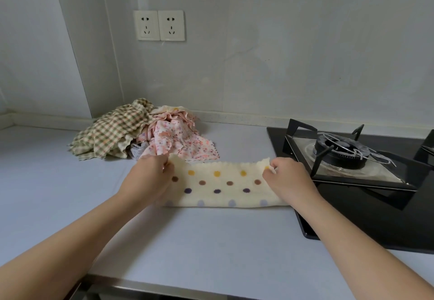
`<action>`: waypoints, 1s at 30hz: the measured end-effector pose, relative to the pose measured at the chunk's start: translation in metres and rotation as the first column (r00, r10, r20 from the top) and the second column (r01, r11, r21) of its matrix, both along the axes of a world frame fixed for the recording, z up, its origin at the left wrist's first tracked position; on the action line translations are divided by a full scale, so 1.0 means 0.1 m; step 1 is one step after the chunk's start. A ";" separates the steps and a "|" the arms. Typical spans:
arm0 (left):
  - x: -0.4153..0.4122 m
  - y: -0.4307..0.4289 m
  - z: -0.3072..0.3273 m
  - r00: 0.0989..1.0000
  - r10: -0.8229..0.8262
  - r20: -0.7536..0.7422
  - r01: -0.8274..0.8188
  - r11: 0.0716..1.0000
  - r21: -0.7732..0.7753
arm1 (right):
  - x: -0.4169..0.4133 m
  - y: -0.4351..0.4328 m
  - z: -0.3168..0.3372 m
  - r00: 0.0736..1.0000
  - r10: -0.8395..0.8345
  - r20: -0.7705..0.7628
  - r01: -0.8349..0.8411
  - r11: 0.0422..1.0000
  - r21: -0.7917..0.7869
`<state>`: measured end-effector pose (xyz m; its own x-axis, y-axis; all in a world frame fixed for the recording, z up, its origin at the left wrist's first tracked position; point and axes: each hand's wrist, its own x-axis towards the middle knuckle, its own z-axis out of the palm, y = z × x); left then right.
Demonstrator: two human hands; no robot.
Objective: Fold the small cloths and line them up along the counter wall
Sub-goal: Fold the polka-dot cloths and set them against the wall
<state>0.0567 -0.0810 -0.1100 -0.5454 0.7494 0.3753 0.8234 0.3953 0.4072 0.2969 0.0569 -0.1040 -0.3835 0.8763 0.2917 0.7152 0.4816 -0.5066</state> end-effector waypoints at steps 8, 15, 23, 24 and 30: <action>0.05 0.04 -0.07 0.984 0.061 -0.166 -0.076 0.993 -0.087 | -0.02 -0.06 0.02 0.988 -0.071 0.140 0.049 0.987 0.153; 0.06 0.14 -0.13 0.951 0.073 -0.300 -0.115 0.985 -0.126 | -0.11 -0.04 0.01 0.936 -0.178 0.304 0.096 0.959 0.266; 0.00 0.15 -0.18 0.951 0.096 -0.293 -0.104 0.995 -0.009 | -0.14 -0.09 0.00 0.888 -0.222 0.402 0.107 0.951 0.289; 0.02 0.14 -0.18 0.953 0.098 -0.287 -0.105 0.994 -0.008 | -0.15 -0.12 0.01 0.891 -0.218 0.399 0.104 0.952 0.288; 0.03 0.07 -0.13 0.937 -0.166 -0.308 0.239 0.947 0.216 | -0.16 -0.22 0.02 0.976 0.038 0.214 -0.114 0.927 0.356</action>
<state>0.0594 -0.0742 -0.1228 -0.2358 0.6962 0.6780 0.9699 0.1250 0.2089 0.2809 0.0346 -0.1020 -0.5284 0.6893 0.4955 0.7365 0.6626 -0.1363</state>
